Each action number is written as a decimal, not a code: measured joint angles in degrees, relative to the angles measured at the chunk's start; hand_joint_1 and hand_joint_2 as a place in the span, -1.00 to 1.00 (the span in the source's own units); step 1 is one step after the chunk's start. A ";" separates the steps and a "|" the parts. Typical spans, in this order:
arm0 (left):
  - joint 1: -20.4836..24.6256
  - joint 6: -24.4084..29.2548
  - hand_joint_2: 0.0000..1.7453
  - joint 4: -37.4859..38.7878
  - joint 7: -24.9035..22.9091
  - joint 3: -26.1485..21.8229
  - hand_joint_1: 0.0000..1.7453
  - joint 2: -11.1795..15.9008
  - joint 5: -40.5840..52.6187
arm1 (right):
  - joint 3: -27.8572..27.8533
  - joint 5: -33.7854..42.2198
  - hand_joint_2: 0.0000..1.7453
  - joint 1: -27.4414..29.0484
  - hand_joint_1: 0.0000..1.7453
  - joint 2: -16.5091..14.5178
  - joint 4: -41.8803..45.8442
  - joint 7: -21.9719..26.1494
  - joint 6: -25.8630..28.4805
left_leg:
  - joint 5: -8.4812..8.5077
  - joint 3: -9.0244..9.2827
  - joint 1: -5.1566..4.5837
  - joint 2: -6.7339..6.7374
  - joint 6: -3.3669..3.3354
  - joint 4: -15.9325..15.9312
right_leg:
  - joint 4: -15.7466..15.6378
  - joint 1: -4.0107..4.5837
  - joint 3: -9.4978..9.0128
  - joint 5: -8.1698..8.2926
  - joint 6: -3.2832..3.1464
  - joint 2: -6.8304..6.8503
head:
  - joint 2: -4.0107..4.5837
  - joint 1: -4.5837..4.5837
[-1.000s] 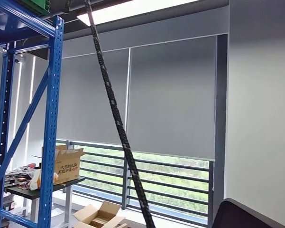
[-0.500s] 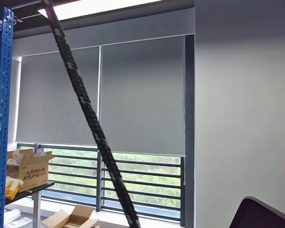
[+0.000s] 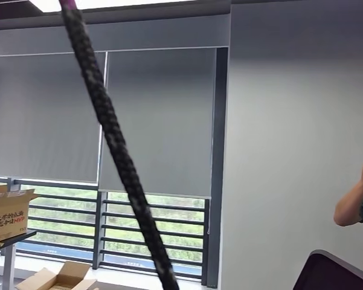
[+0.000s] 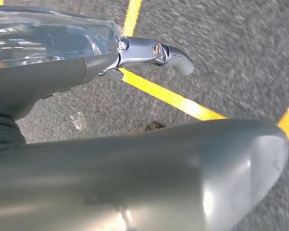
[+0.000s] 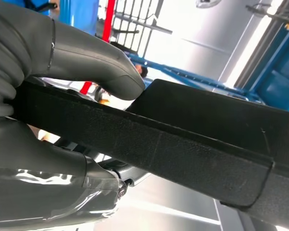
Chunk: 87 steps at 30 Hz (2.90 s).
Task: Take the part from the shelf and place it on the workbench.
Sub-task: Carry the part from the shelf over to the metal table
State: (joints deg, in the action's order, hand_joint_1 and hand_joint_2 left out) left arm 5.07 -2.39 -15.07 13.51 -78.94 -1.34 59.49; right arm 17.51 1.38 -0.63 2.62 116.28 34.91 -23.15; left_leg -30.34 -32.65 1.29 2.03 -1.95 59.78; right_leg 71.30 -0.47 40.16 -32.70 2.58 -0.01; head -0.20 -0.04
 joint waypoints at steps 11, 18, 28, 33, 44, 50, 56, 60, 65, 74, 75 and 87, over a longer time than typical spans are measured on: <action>0.19 0.16 1.00 0.01 0.44 0.37 -1.00 -0.47 -0.39 | -0.01 -0.50 1.00 0.36 1.00 0.27 0.93 0.70 0.39 | -5.96 -2.19 0.01 -0.79 2.13 7.91 | -14.39 0.85 -7.10 5.37 -3.28 0.23 | 0.00 0.04; -0.68 1.75 1.00 0.01 -0.14 0.46 -1.00 -0.96 0.50 | -0.79 -1.29 1.00 5.05 1.00 2.09 2.55 3.60 0.46 | 0.31 -2.04 0.18 -3.93 1.76 3.04 | -13.45 1.04 -7.69 4.28 -2.80 -4.08 | 0.00 0.05; -0.33 1.75 1.00 0.01 0.03 0.91 -1.00 -1.70 0.34 | -0.62 -2.36 1.00 4.14 1.00 2.36 2.99 1.68 0.30 | 0.88 -0.25 0.09 -1.45 -0.15 -0.50 | 1.31 0.25 0.06 -2.64 -0.05 -0.76 | 0.00 0.07; -0.20 1.10 1.00 0.01 0.30 0.91 -1.00 -1.70 -0.46 | -0.10 -1.79 1.00 1.59 1.00 2.31 2.74 -0.02 0.00 | 0.22 0.63 -0.02 0.58 0.40 -0.54 | -9.58 0.28 -5.01 4.06 -0.21 1.97 | 0.00 0.07; -0.25 0.45 1.00 0.01 0.79 0.91 -1.00 -1.50 -0.43 | 1.42 -1.12 1.00 -1.35 1.00 2.07 2.76 -0.66 1.17 | -7.03 -6.25 -0.19 -1.52 2.02 14.61 | -14.86 1.04 -7.99 5.21 -3.31 -1.10 | 0.00 0.04; 0.01 -0.10 1.00 0.01 1.20 0.93 -1.00 -1.10 -0.50 | 1.86 -1.12 1.00 -2.19 1.00 1.81 2.46 -0.95 1.85 | 1.76 -1.12 0.01 -4.42 1.52 0.31 | -13.62 1.03 -8.14 4.07 -2.34 -4.60 | 0.00 0.07; 0.33 -0.04 1.00 0.01 1.16 0.93 -1.00 -1.06 -0.49 | 2.07 -1.22 1.00 -2.32 1.00 1.77 2.44 -1.72 2.54 | 1.64 -0.50 0.00 -2.62 0.02 -0.68 | -8.30 0.69 -5.49 0.79 -0.58 -2.01 | 0.00 0.09; 0.04 0.01 1.00 0.02 0.96 0.93 -1.00 -1.04 -0.48 | 2.22 -1.36 1.00 -2.26 1.00 1.75 2.01 -1.98 2.64 | 1.24 -0.17 -0.09 -0.81 -0.27 -0.73 | 1.15 0.08 -0.18 -1.71 0.23 -0.56 | 0.00 0.09; 0.13 -0.11 1.00 0.03 1.07 0.93 -1.00 -1.07 -0.51 | 2.44 -1.59 1.00 -2.80 1.00 1.69 1.78 -2.43 2.65 | 0.42 0.91 -0.26 0.97 0.43 -0.83 | -12.62 0.98 -6.29 5.40 -0.90 3.13 | 0.00 0.09; -0.08 -0.02 1.00 0.05 0.78 0.93 -1.00 -1.33 -0.56 | 2.77 -1.19 1.00 -2.83 1.00 1.36 1.53 -2.80 2.63 | -6.84 -4.91 -0.13 -1.26 2.01 12.64 | -14.90 1.03 -7.45 5.77 -3.25 -0.16 | 0.00 0.09; -0.23 0.00 1.00 0.05 0.73 0.92 -1.00 -1.33 -0.57 | 2.78 -1.14 1.00 -2.60 1.00 1.36 1.44 -2.80 2.62 | -7.05 -6.21 -0.11 -1.43 2.08 14.70 | -14.88 1.02 -7.53 5.72 -3.25 -0.84 | 0.00 0.09; -0.10 -0.11 1.00 0.10 1.06 0.91 -1.00 -1.56 -0.77 | 2.76 -0.59 1.00 -0.88 1.00 1.59 1.37 -2.25 2.28 | 1.31 -1.12 0.54 -2.81 0.41 0.53 | -7.72 0.50 -4.60 1.20 -0.39 -1.92 | 0.00 0.11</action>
State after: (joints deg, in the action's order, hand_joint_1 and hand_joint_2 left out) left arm 4.98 -2.50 -14.97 14.57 -78.03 -2.90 58.73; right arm 20.27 0.79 -1.51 4.21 117.64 32.65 -20.87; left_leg -29.03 -33.77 1.83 -0.77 -1.54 60.31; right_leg 63.58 0.04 35.56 -31.50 2.20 -1.93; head -0.20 0.07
